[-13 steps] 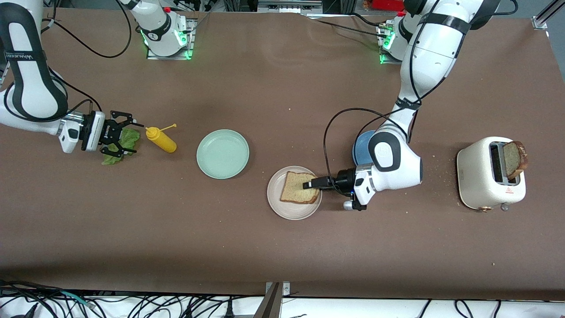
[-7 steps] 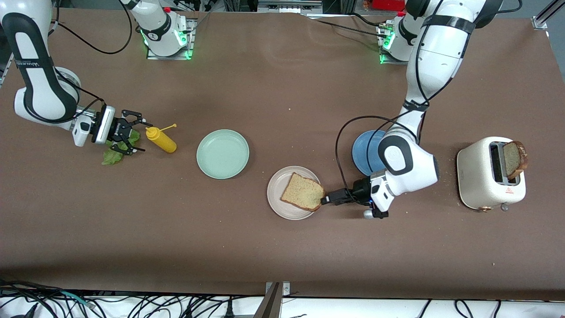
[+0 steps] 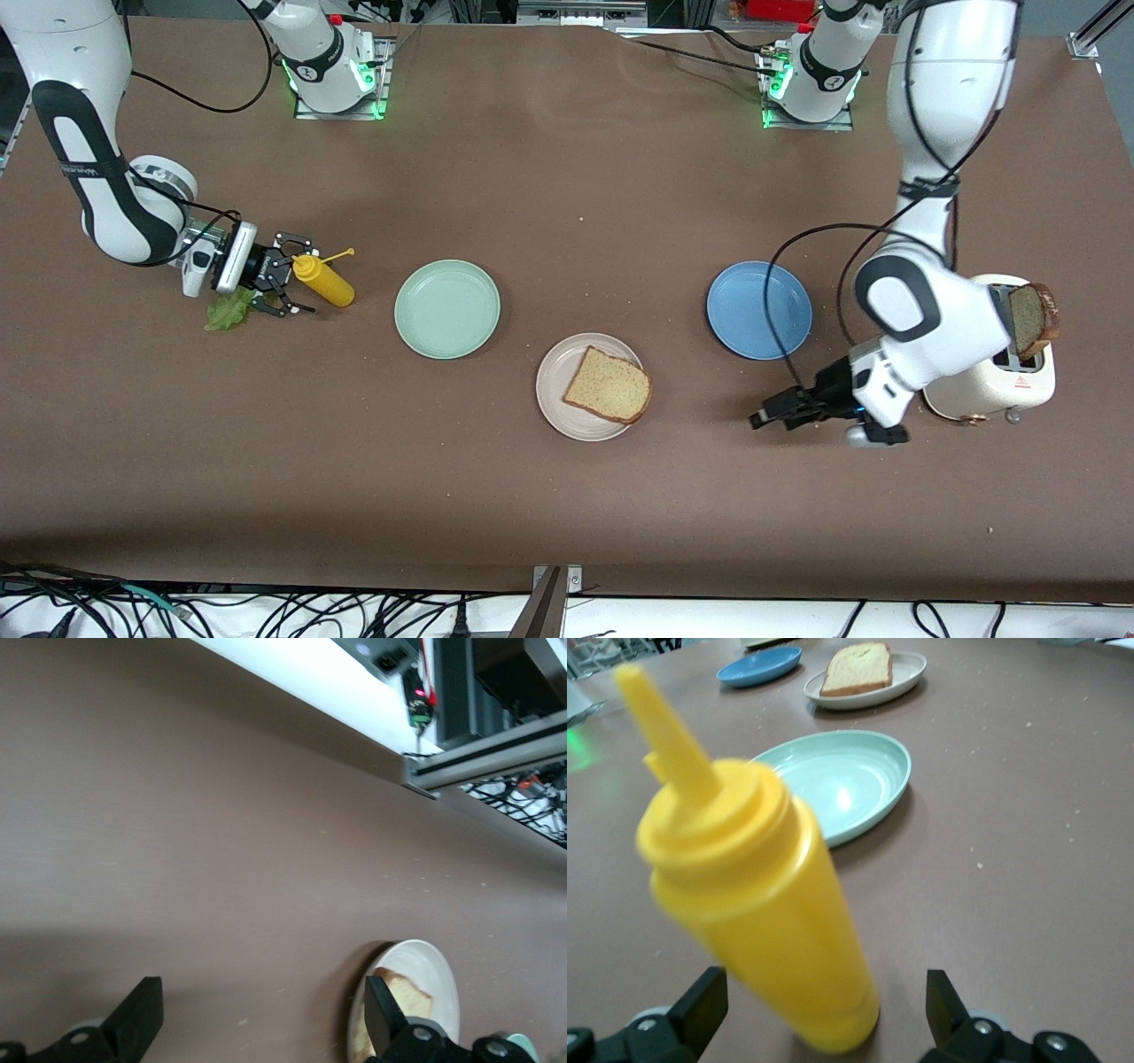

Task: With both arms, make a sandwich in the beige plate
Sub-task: 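Lift the yellow bottle with the right gripper while the left gripper withdraws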

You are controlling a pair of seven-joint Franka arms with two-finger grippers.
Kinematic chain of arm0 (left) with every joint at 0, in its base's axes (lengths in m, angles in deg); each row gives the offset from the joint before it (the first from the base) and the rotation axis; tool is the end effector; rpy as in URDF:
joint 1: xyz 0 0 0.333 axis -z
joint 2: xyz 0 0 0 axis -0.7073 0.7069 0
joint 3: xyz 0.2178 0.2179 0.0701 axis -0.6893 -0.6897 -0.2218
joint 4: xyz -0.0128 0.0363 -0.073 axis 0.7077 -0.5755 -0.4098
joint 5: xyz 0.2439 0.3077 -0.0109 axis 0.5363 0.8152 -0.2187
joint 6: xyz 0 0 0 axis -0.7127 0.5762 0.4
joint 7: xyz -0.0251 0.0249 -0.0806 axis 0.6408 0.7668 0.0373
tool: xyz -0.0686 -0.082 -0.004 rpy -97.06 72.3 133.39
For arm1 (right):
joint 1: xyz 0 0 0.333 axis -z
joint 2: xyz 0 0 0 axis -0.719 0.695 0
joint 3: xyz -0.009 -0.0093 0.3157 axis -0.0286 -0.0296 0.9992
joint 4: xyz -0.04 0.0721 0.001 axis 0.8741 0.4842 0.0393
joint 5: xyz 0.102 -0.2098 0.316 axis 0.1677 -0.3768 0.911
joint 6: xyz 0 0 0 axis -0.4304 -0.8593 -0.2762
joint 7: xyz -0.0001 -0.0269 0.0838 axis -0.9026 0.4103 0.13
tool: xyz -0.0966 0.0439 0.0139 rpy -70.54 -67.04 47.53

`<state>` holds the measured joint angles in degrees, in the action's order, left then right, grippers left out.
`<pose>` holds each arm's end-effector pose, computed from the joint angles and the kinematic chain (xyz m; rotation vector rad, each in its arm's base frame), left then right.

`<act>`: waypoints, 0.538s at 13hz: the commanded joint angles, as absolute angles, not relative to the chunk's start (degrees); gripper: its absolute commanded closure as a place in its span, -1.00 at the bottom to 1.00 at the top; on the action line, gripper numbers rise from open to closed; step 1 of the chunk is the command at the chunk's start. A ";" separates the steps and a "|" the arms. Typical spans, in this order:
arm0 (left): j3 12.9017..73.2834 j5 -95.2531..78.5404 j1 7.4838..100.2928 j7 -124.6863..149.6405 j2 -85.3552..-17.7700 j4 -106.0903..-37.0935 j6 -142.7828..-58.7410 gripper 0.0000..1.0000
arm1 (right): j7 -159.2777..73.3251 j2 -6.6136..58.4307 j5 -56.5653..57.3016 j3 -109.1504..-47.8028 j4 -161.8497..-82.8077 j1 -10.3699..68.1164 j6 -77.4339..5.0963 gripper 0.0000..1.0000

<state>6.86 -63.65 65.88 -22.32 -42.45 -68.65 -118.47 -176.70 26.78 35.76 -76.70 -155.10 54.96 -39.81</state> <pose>0.6877 -0.0737 0.2730 2.5044 0.2111 0.3347 0.4744 -0.0591 0.1447 -1.9234 -1.2781 -0.8183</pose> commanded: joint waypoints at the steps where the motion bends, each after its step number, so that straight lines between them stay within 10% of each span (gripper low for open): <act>1: 3.34 -53.46 66.11 -21.92 -51.24 -78.12 -117.72 -1.00 | -177.69 26.44 38.67 -76.28 -155.23 52.66 -42.53 -0.78; 3: -0.35 -45.37 66.11 -21.40 -54.32 -79.46 -113.79 -1.00 | -177.78 26.61 39.80 -76.28 -155.23 51.95 -43.42 -0.42; 5: -4.05 -33.53 66.20 -17.90 -57.13 -78.58 -107.47 -1.00 | -178.91 26.53 40.25 -76.28 -155.06 50.99 -44.38 0.55; 7: -4.76 -22.36 66.20 -11.50 -60.03 -77.09 -103.41 -1.00 | -179.27 26.00 40.25 -76.19 -154.79 49.85 -47.36 0.83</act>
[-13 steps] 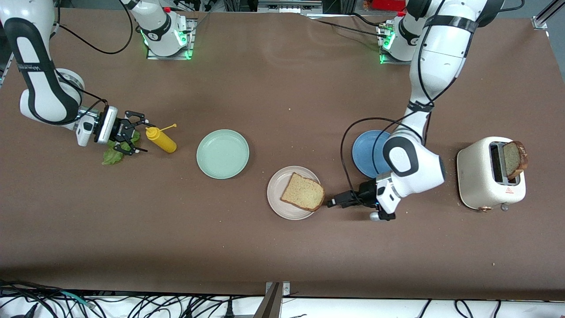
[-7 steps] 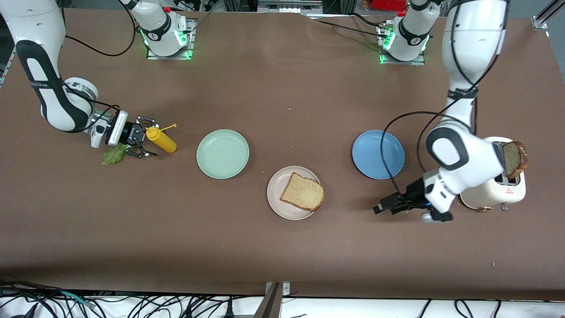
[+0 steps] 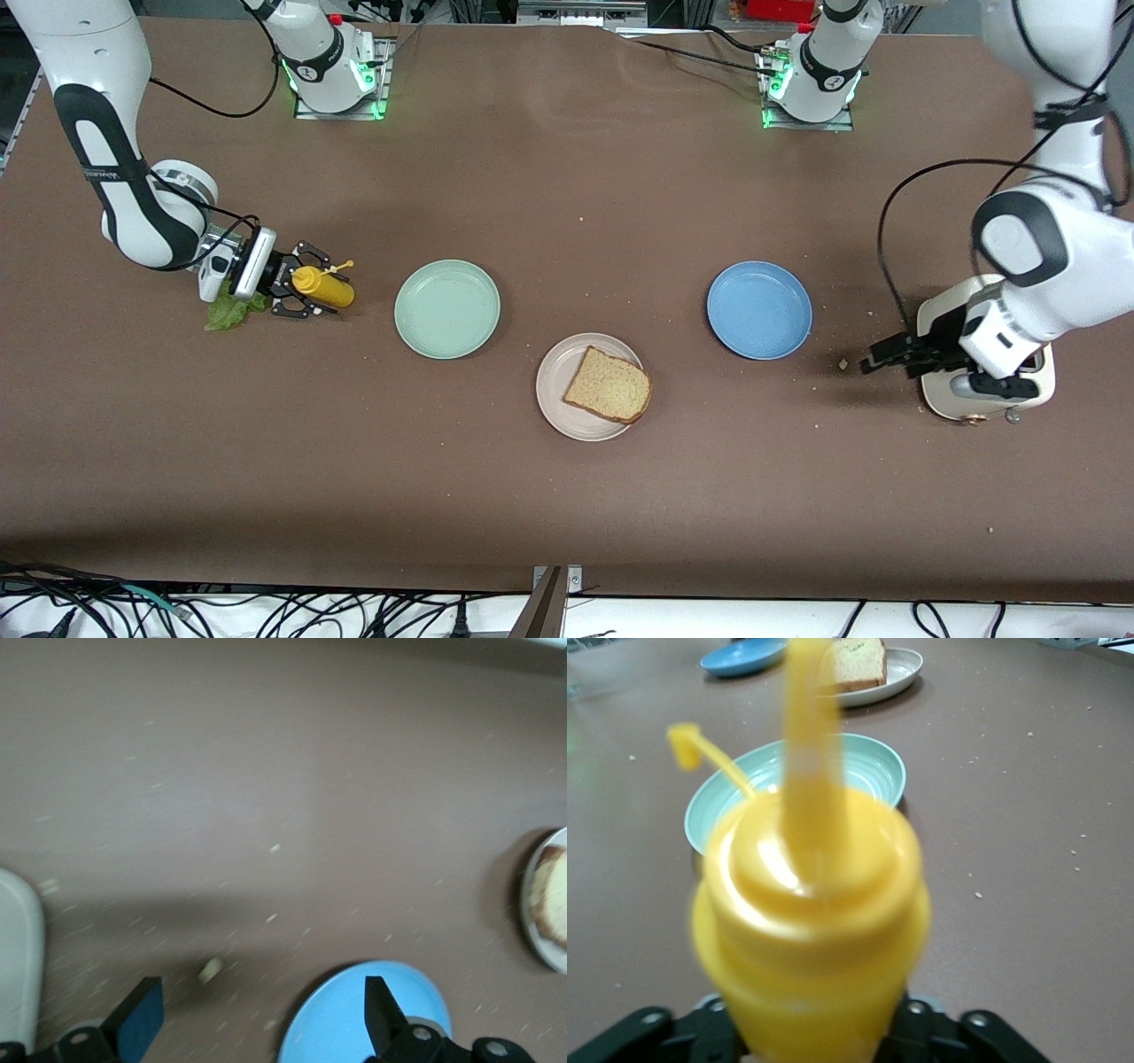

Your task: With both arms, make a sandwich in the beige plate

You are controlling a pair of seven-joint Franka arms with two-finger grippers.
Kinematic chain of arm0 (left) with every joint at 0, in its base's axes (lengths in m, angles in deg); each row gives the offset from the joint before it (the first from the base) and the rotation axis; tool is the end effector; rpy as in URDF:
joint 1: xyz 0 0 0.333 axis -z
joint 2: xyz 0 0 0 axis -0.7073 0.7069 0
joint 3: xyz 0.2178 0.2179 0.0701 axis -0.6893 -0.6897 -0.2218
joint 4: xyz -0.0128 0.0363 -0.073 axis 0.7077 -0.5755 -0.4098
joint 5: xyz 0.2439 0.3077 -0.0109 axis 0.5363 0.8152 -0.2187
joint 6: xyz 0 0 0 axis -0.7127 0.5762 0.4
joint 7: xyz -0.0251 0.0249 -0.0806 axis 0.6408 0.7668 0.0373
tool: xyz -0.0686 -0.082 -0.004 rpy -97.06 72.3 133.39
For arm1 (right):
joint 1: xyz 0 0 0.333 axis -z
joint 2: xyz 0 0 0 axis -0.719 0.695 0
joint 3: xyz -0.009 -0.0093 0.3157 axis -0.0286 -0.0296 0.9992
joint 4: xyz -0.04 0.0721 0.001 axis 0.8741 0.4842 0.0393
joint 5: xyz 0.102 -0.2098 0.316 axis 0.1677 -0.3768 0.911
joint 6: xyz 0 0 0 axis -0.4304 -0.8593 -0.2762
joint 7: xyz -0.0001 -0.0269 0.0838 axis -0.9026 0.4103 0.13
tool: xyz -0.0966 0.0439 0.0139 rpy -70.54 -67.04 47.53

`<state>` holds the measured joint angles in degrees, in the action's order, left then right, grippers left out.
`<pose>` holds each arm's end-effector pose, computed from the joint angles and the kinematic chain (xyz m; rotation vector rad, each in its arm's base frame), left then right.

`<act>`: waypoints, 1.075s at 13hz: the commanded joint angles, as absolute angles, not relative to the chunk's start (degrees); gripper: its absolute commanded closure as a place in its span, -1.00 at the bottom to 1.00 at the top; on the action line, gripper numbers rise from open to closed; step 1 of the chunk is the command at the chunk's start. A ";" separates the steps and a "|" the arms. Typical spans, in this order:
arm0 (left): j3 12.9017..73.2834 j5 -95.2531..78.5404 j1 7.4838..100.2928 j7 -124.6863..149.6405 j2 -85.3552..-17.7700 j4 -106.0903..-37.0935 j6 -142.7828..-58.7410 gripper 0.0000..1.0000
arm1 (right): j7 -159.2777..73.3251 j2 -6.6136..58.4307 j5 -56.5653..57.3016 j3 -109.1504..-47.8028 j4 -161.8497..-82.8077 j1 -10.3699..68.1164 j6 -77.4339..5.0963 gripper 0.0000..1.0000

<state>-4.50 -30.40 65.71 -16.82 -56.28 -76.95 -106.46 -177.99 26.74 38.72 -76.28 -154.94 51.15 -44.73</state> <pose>0.6329 0.0511 0.3576 2.8728 0.0269 0.1231 0.4839 -0.0349 0.1447 -1.9573 -1.3435 -0.8258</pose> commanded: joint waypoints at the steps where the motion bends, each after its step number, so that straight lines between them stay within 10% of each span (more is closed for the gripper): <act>1: -4.59 -17.43 66.46 -7.72 -61.00 -76.48 -101.83 -1.00 | -178.92 25.30 40.25 -76.19 -154.18 48.97 -49.03 0.93; 9: -2.65 -6.75 67.43 1.90 -62.42 -60.31 -75.56 -1.00 | -162.34 23.27 35.00 -76.37 -147.68 31.57 -72.41 1.00; 14: -2.57 -6.31 67.43 1.90 -62.95 -52.84 -65.71 -1.00 | -135.65 24.06 9.36 -76.46 -142.67 27.79 -73.39 1.00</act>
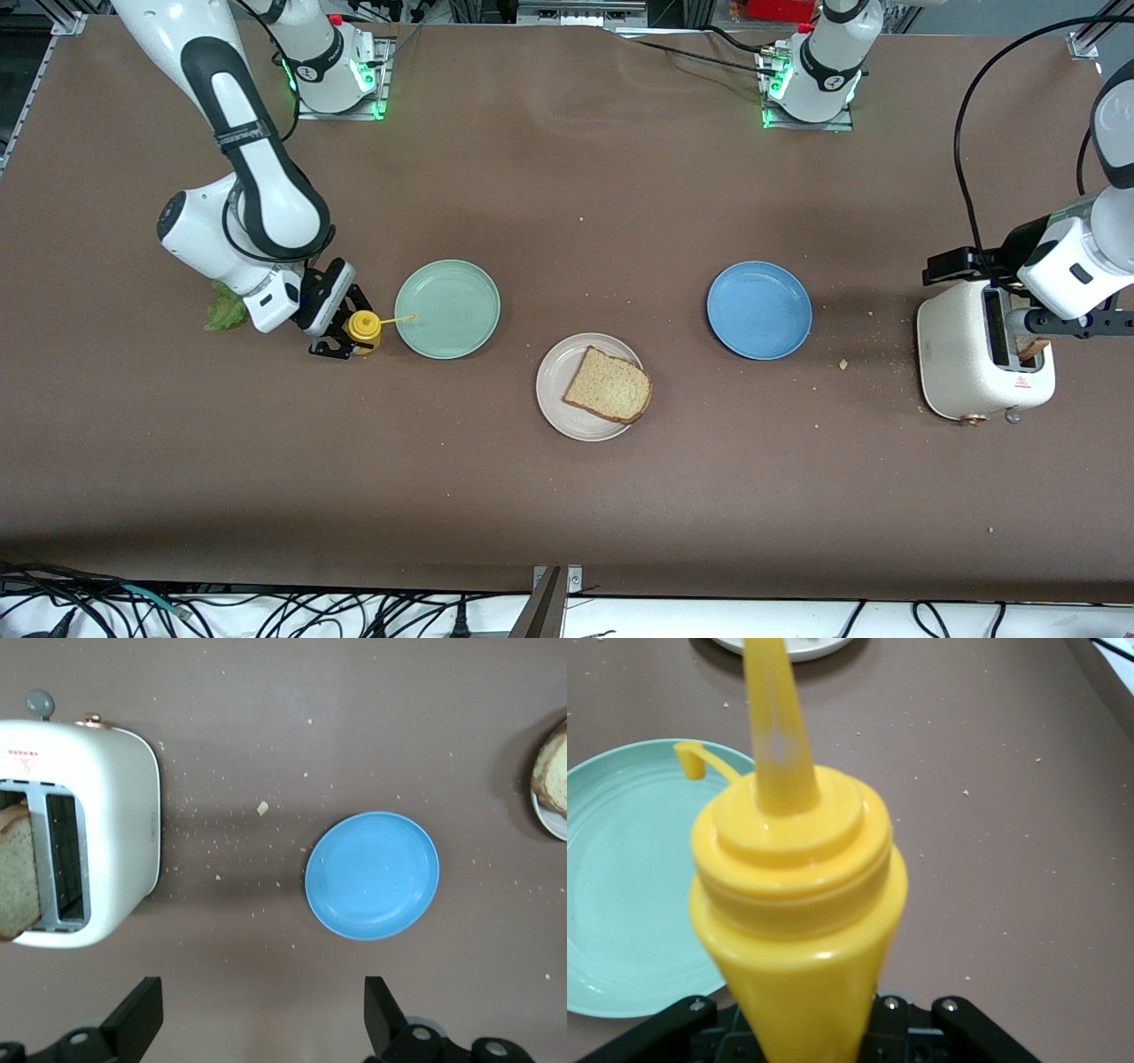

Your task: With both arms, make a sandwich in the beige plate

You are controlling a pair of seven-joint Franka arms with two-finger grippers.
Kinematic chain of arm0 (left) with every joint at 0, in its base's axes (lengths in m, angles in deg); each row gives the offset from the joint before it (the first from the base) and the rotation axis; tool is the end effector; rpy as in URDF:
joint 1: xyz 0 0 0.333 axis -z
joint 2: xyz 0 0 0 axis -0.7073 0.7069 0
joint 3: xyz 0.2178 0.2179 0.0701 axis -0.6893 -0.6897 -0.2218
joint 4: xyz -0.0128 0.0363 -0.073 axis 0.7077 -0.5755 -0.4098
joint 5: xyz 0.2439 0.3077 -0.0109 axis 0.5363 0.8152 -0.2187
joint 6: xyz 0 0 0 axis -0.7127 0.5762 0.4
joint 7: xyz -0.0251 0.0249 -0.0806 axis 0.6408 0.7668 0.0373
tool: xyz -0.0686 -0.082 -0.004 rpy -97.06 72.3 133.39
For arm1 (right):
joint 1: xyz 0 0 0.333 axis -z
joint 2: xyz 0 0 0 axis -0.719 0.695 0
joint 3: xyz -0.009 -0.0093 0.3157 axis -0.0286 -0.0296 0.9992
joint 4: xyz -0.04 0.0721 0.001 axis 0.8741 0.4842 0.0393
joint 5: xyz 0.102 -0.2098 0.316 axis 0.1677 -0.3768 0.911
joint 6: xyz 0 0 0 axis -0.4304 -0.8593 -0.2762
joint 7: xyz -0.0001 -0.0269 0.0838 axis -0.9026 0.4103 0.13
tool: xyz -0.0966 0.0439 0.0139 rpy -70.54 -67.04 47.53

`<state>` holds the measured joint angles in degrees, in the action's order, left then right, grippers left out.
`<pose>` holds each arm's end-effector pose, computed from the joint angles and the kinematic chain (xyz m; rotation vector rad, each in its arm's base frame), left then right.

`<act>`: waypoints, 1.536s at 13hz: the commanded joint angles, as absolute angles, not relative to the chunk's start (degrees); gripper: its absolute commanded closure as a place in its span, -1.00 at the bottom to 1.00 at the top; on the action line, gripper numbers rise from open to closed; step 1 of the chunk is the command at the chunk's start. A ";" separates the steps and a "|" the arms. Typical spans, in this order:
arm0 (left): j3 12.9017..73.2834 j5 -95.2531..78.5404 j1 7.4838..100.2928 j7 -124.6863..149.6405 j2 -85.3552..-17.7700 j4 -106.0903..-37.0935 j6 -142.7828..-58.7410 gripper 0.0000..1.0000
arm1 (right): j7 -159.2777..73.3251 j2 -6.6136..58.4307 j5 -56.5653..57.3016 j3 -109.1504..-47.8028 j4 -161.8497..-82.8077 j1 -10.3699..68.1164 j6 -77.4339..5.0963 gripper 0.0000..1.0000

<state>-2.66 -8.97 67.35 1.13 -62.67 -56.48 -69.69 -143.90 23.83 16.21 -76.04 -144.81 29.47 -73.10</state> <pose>0.6091 0.0050 0.5308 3.0587 0.0125 -0.2993 0.5755 0.1154 0.2444 -2.2817 -1.7281 -0.6508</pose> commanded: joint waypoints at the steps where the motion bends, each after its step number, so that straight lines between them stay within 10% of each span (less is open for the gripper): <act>1: -2.39 -5.26 67.51 1.90 -63.12 -52.04 -64.30 -1.00 | -129.85 24.76 3.66 -76.46 -141.27 26.82 -73.39 1.00; 7: -0.82 -0.95 68.22 2.42 -68.04 -53.96 -63.23 -1.00 | -103.97 28.10 -23.26 -76.54 -133.45 23.30 -70.24 1.00; 20: -0.63 -0.77 68.13 3.65 -67.96 -53.44 -63.93 -1.00 | -63.03 43.65 -61.23 -76.63 -99.44 8.20 -30.61 1.00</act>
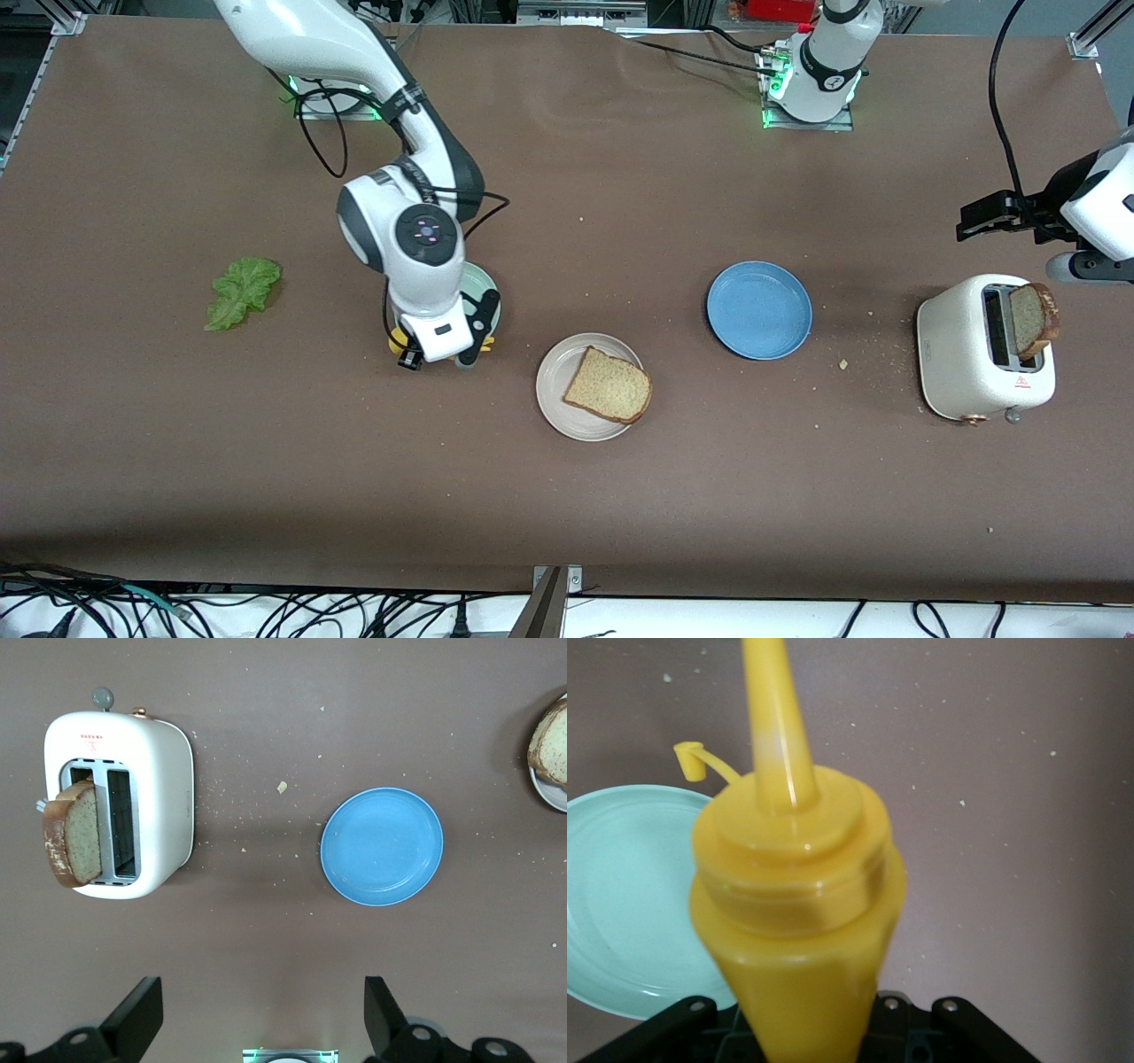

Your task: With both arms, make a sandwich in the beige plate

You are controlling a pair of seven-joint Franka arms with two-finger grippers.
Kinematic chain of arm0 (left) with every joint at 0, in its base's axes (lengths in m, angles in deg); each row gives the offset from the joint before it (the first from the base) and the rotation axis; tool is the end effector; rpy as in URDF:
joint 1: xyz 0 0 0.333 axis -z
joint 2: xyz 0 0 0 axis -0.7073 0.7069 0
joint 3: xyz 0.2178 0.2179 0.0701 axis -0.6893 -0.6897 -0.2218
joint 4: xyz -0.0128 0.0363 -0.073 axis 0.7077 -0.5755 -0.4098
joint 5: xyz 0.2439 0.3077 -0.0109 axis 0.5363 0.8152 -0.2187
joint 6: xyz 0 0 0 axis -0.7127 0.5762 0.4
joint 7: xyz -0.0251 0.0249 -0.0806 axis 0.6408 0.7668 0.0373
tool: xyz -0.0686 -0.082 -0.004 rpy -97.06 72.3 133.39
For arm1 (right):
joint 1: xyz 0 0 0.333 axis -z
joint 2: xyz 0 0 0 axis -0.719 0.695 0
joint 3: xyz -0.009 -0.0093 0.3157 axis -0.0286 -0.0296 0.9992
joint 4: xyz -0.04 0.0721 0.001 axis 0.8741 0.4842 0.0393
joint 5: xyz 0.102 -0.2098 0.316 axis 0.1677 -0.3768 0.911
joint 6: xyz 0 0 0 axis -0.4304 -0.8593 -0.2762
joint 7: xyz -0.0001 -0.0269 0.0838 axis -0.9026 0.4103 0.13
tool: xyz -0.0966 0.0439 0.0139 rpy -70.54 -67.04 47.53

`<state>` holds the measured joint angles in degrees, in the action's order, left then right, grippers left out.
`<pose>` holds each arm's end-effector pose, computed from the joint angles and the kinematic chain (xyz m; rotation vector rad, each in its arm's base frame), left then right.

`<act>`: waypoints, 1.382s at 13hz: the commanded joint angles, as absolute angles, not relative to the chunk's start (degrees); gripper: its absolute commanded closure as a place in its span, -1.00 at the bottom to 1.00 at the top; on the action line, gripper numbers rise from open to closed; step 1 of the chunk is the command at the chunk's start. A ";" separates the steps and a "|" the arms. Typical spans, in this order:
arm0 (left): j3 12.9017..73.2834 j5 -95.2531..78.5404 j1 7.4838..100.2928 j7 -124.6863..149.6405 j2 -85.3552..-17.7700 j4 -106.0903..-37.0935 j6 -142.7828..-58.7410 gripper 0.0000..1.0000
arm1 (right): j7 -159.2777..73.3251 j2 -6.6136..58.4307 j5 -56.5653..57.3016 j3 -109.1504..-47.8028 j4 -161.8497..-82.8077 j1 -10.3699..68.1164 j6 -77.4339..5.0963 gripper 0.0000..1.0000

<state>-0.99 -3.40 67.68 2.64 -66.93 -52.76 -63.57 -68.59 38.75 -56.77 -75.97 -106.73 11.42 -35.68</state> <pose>0.5845 0.0001 0.5924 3.1265 -0.0145 -0.2804 0.6118 0.3598 0.3112 2.2597 1.6445 -0.1101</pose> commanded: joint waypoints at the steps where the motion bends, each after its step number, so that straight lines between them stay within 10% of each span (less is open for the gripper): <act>1: -0.63 -0.77 68.13 3.65 -67.87 -53.53 -63.93 -1.00 | -58.64 44.88 -64.48 -76.72 -98.29 6.18 -29.02 1.00; 18: -0.81 -0.77 67.78 3.65 -67.52 -53.62 -64.63 -1.00 | -36.18 60.98 -85.69 -80.67 -89.05 -5.27 -27.33 1.00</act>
<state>-1.09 -3.39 67.58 3.27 -66.91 -52.90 -63.93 -35.79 58.81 -84.32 -79.82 -91.92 -4.43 -27.49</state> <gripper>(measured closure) 0.000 0.802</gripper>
